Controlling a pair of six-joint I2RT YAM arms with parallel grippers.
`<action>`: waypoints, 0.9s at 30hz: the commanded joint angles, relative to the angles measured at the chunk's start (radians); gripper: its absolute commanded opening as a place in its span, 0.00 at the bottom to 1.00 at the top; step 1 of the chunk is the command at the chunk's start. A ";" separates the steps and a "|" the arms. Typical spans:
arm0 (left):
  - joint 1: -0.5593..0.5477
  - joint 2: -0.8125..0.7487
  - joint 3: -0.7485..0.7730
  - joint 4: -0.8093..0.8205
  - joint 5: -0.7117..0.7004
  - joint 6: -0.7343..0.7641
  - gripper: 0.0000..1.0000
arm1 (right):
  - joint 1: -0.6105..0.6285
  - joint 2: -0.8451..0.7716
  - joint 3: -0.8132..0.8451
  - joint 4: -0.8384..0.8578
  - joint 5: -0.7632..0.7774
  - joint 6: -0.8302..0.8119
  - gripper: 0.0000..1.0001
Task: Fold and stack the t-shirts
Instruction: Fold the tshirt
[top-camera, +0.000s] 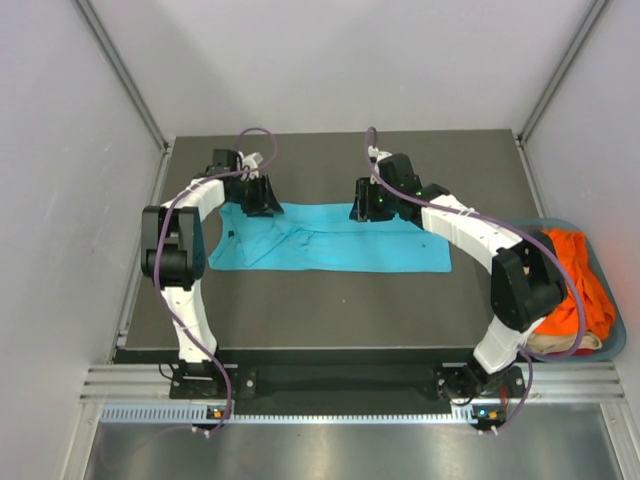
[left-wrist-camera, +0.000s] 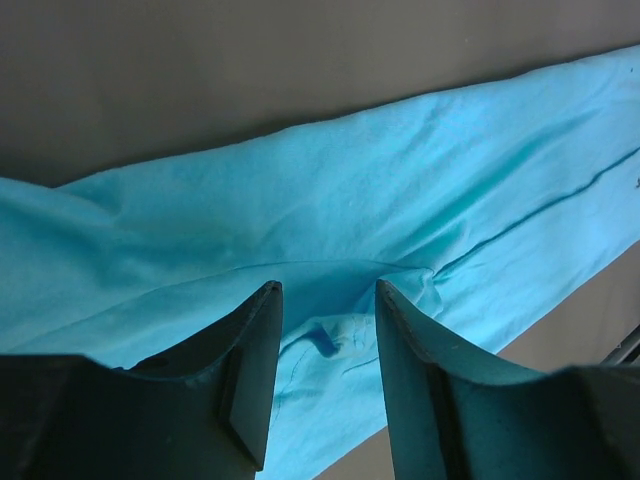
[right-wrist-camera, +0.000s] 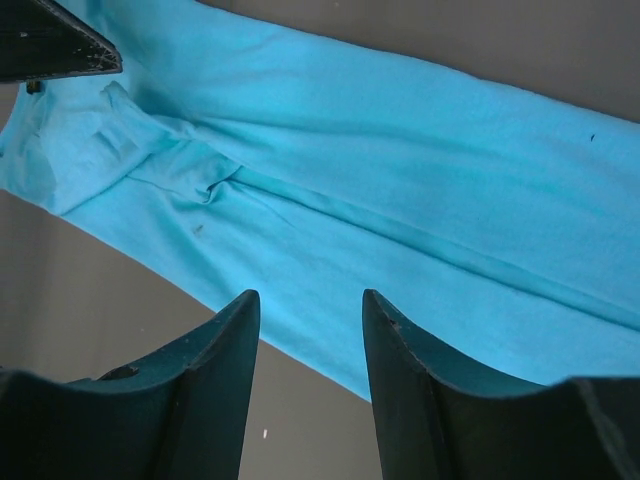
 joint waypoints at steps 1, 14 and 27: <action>-0.021 0.016 0.054 0.019 0.050 0.028 0.46 | 0.015 -0.002 0.048 0.023 0.004 -0.006 0.46; -0.161 -0.105 -0.085 -0.137 0.055 -0.138 0.33 | 0.015 -0.019 -0.001 0.051 -0.014 0.005 0.46; -0.023 -0.308 -0.121 -0.218 -0.224 -0.219 0.36 | 0.088 0.131 0.135 0.002 -0.033 0.196 0.44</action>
